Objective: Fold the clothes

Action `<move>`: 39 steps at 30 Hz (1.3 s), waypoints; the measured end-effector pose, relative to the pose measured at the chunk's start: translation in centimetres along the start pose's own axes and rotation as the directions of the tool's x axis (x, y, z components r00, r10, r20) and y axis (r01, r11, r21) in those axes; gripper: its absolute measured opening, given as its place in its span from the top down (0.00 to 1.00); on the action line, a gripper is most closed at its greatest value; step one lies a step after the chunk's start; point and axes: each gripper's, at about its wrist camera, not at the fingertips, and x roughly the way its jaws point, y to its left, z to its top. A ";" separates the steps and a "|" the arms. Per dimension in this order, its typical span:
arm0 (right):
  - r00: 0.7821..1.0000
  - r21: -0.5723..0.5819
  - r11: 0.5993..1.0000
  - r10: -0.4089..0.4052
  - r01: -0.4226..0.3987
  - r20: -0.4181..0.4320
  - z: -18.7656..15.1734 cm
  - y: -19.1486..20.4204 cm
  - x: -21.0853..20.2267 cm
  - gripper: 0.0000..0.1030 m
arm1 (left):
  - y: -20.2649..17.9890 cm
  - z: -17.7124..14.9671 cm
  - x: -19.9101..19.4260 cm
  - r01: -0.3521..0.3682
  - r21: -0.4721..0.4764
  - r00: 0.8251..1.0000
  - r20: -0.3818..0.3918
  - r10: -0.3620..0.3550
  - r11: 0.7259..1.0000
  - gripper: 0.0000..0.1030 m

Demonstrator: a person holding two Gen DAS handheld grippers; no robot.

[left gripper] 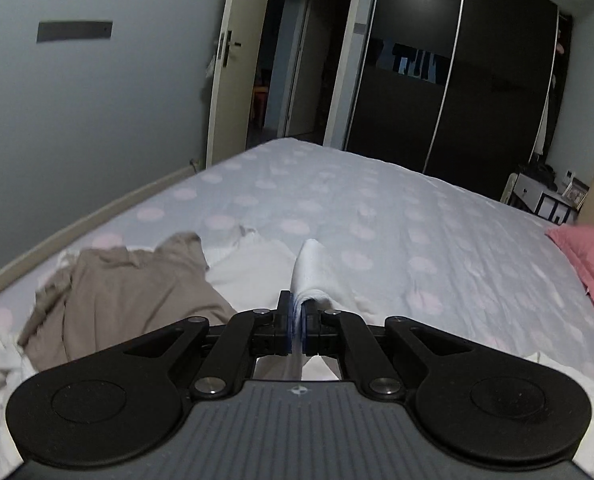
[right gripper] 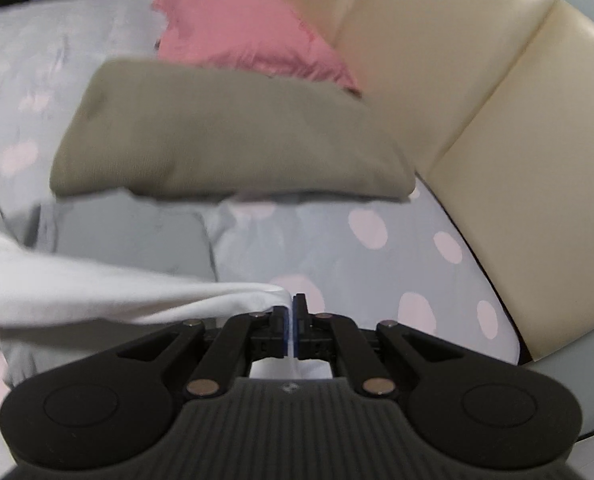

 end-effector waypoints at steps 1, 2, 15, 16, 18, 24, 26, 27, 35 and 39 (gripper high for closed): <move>1.000 -0.011 1.000 0.012 -0.012 -0.021 -0.2 0.4 0.3 0.94 | 0.0 0.0 0.6 -0.009 0.019 0.999 -0.037 0.009 1.000 0.98; 0.999 -0.021 0.999 0.024 -0.025 -0.043 -0.5 0.7 0.6 0.94 | 0.1 -0.3 1.2 -0.031 0.018 0.996 -0.083 0.033 0.999 0.98; 0.940 -0.111 0.934 0.342 -0.339 0.007 0.1 3.5 -5.0 0.59 | -2.6 -1.8 -0.5 -0.010 0.214 0.956 -0.283 0.072 0.977 0.46; 0.932 -0.128 0.925 0.361 -0.357 0.011 0.2 4.3 -5.5 0.58 | -3.1 -1.5 -1.1 0.006 0.222 0.960 -0.274 0.056 0.975 0.46; 0.917 -0.164 0.906 0.398 -0.390 0.018 0.5 5.8 -6.4 0.57 | -3.7 -1.2 -1.6 0.055 0.212 0.972 -0.235 -0.003 0.976 0.45; 0.880 -0.214 0.864 0.473 -0.455 0.039 2.6 10.3 -6.5 0.57 | -7.8 -1.4 3.2 0.227 0.215 0.945 -0.283 -0.162 0.950 0.48; 0.861 -0.211 0.848 0.506 -0.487 0.048 3.4 11.9 -6.0 0.58 | -9.4 -2.4 5.7 0.257 0.240 0.931 -0.321 -0.173 0.936 0.49; 0.852 -0.209 0.840 0.521 -0.501 0.055 3.8 12.7 -5.7 0.58 | -10.0 -3.1 6.8 0.270 0.251 0.925 -0.334 -0.179 0.930 0.49; 0.806 -0.192 0.801 0.588 -0.567 0.067 7.9 20.2 -1.5 0.59 | -14.3 -6.6 15.9 0.329 0.350 0.900 -0.398 -0.179 0.877 0.49; 0.793 -0.259 0.777 0.606 -0.574 0.060 9.6 23.8 0.9 0.59 | -16.1 -7.9 19.8 0.358 0.388 0.890 -0.417 -0.185 0.849 0.49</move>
